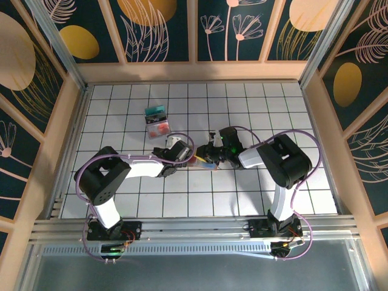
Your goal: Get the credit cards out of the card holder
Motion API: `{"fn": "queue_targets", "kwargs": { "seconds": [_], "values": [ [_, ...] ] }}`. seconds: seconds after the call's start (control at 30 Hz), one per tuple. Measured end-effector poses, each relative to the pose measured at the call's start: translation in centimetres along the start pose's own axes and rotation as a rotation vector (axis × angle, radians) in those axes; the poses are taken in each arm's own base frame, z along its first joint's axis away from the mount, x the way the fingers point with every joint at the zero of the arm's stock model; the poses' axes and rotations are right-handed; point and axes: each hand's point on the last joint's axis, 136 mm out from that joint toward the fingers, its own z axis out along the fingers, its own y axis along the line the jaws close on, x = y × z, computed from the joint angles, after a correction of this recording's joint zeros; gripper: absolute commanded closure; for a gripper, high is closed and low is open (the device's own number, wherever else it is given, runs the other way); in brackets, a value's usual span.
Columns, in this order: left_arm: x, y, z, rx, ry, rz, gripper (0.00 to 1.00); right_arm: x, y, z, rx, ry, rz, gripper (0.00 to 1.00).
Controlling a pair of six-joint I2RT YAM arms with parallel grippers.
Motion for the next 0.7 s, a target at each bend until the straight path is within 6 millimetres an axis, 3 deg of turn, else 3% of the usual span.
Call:
{"fn": "queue_targets", "kwargs": {
  "seconds": [0.43, 0.7],
  "values": [
    [0.0, 0.0, 0.0, 0.001, 0.001, -0.004, 0.01, 0.2, 1.0, -0.7, -0.027, -0.006, -0.020, 0.83],
    [0.1, 0.0, 0.1, 0.000, 0.002, -0.010, 0.01, 0.1, 0.5, -1.3, -0.025, -0.017, -0.009, 0.84]
  ]
}}
